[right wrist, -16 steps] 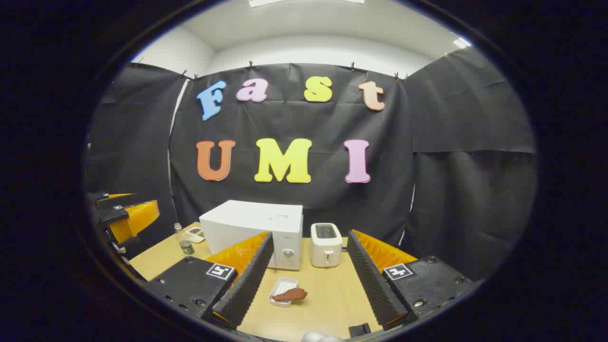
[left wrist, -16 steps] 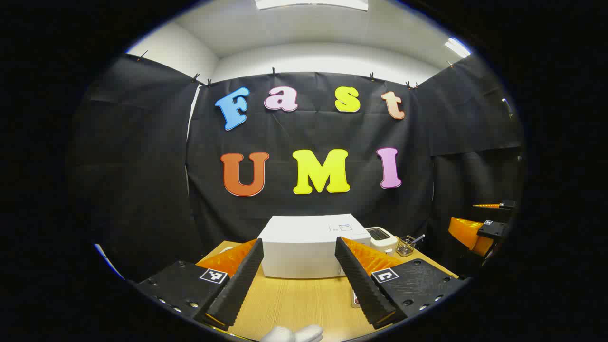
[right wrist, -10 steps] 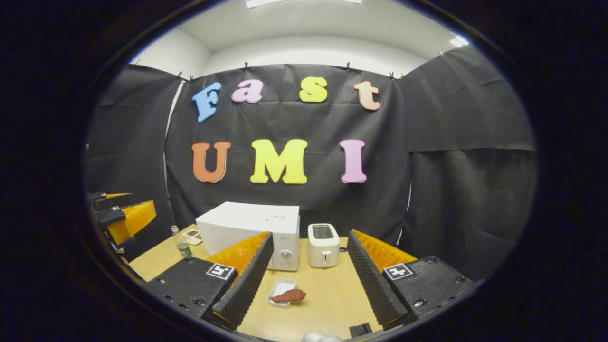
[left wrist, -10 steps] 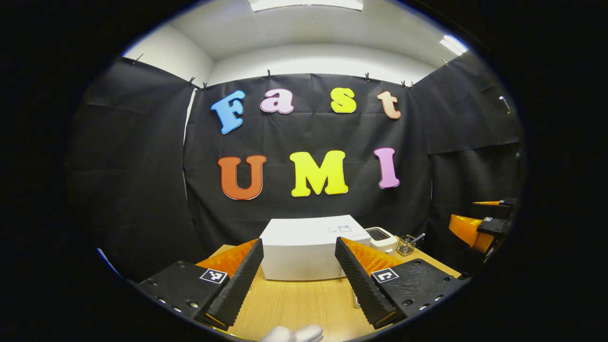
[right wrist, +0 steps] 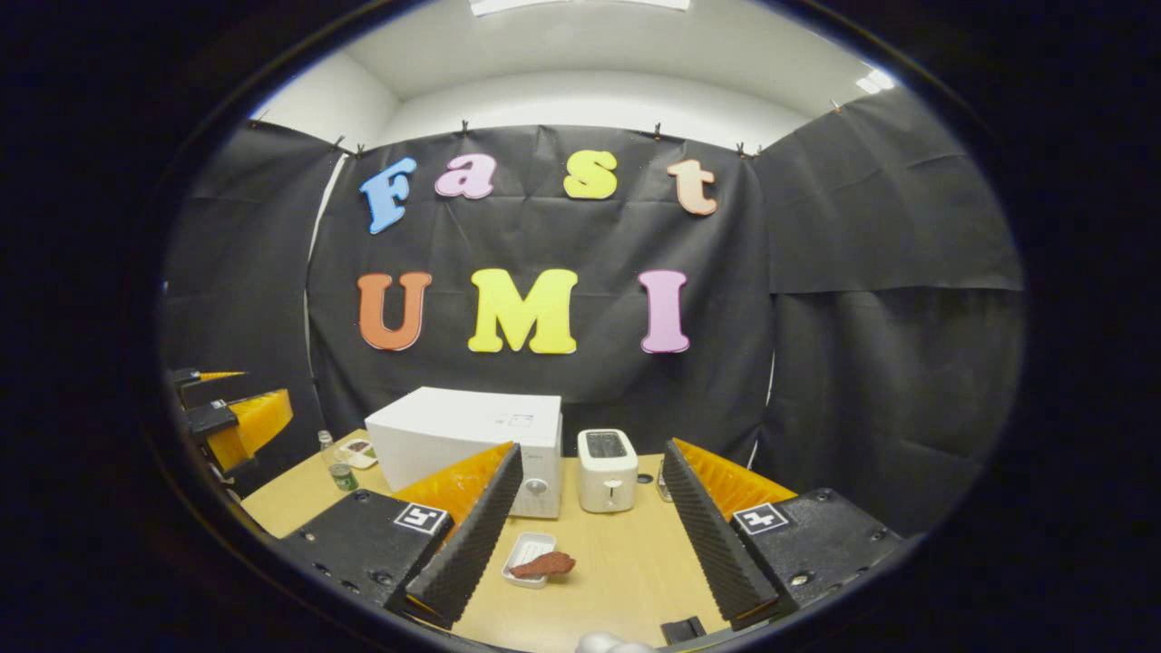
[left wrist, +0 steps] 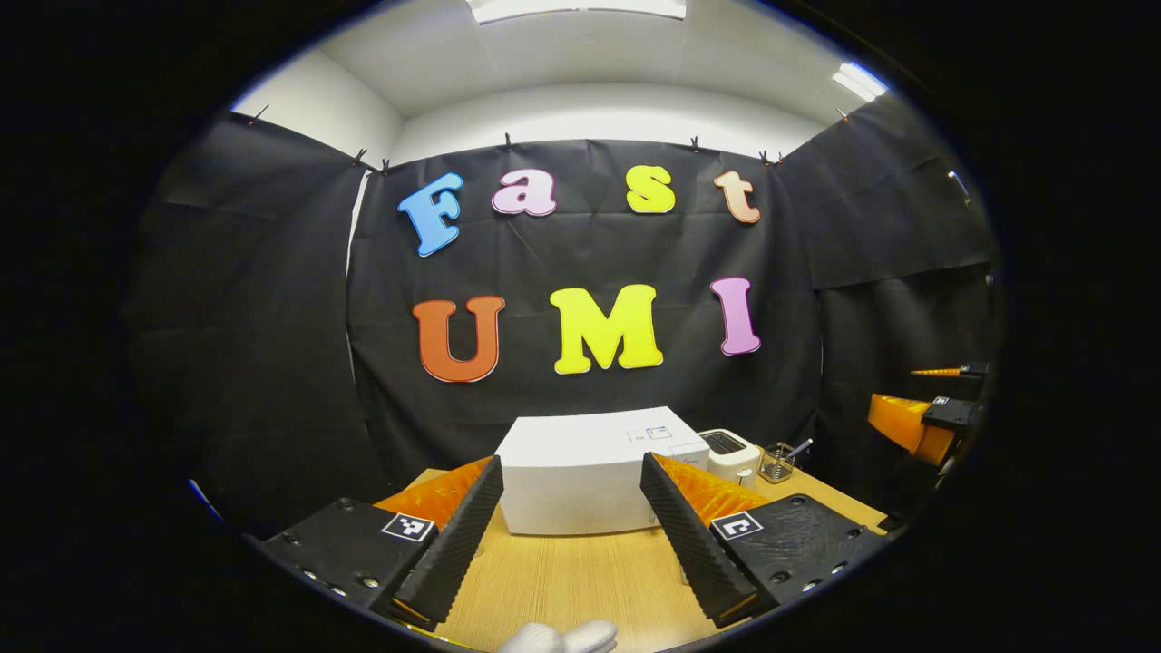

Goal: Open the microwave oven with the left hand, put the food in, and close the microwave oven.

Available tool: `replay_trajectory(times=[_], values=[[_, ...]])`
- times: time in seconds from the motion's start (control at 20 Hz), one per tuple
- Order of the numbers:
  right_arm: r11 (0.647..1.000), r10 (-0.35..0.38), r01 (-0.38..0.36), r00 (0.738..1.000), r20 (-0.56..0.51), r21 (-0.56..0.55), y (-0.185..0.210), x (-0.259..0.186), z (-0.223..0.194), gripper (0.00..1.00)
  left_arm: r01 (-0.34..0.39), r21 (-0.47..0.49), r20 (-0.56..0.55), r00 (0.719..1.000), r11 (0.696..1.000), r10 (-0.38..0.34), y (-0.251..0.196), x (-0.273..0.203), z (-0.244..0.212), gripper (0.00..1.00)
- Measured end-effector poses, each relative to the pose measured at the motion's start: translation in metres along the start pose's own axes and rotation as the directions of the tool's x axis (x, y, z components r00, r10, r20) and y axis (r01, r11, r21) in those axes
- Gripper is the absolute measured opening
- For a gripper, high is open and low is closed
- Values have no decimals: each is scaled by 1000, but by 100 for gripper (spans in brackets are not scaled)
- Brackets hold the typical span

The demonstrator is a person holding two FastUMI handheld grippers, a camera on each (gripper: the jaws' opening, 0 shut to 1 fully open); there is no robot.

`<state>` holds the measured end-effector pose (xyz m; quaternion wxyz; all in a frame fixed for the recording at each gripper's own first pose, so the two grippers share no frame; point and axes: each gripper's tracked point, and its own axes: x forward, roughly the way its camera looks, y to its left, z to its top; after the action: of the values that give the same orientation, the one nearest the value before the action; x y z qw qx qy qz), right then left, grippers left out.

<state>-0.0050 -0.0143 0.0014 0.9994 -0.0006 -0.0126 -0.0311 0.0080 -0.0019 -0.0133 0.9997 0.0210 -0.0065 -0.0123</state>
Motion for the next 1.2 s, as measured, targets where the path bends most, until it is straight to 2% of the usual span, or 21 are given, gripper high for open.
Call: replay_trajectory(times=[0.05, 0.3, 0.55, 0.85, 1.05, 1.2], values=[[1000, -1, 1, 1000, 3, 0, -3, -1, -1, 99, 3, 1, -1, 1000, 1000, -3, -3, 6, -5, 95], [1000, -9, 9, 1000, -10, -5, -37, 13, -3, 99, 30, -53, -21, 999, 998, -32, -42, 49, -43, 95], [1000, -16, 15, 999, -40, -18, -82, 42, -2, 99, 24, -51, -46, 999, 998, -26, -87, 116, -96, 95], [996, -70, 64, 993, -96, -57, -129, 62, -14, 99, 10, -42, -117, 993, 999, -14, -130, 201, -175, 95], [993, -96, 83, 984, -150, -88, -147, 66, -34, 99, -7, -45, -161, 987, 999, -1, -141, 248, -215, 95], [992, -108, 91, 976, -190, -93, -153, 68, -49, 99, -15, -40, -183, 983, 999, 8, -143, 266, -230, 95]])
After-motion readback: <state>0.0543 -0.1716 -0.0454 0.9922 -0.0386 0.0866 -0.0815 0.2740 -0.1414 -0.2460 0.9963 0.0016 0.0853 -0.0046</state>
